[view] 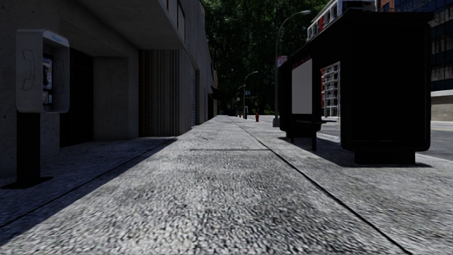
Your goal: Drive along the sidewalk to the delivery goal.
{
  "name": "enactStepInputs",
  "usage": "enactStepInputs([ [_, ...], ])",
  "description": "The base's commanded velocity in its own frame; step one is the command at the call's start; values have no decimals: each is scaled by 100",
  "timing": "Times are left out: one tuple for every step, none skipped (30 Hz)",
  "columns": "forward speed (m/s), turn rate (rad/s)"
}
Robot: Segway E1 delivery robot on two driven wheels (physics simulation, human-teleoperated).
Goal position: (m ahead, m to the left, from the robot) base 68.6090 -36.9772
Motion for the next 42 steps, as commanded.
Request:
enactStepInputs([
  [200, 0],
  [200, 0],
  [200, 0],
  [200, 0],
  [200, 0],
  [200, 0],
  [200, 0],
  [200, 0],
  [200, 0],
  [200, 0],
  [200, 0],
  [200, 0],
  [200, 0],
  [200, 0],
  [200, 0],
  [200, 0],
  [200, 0],
  [200, 0],
  [200, 0],
  [200, 0],
  [200, 0],
  [200, 0],
  [200, 0],
  [200, 0],
  [200, 0],
  [200, 0],
  [200, 0],
  [200, 0],
  [200, 0],
  [200, 0],
  [200, 0],
  [200, 0],
  [200, 0],
  [200, 0],
  [200, 0],
  [200, 0],
  [200, 0],
  [200, 0],
  [200, 0],
  [200, 0],
  [200, 0],
  [200, 0],
])
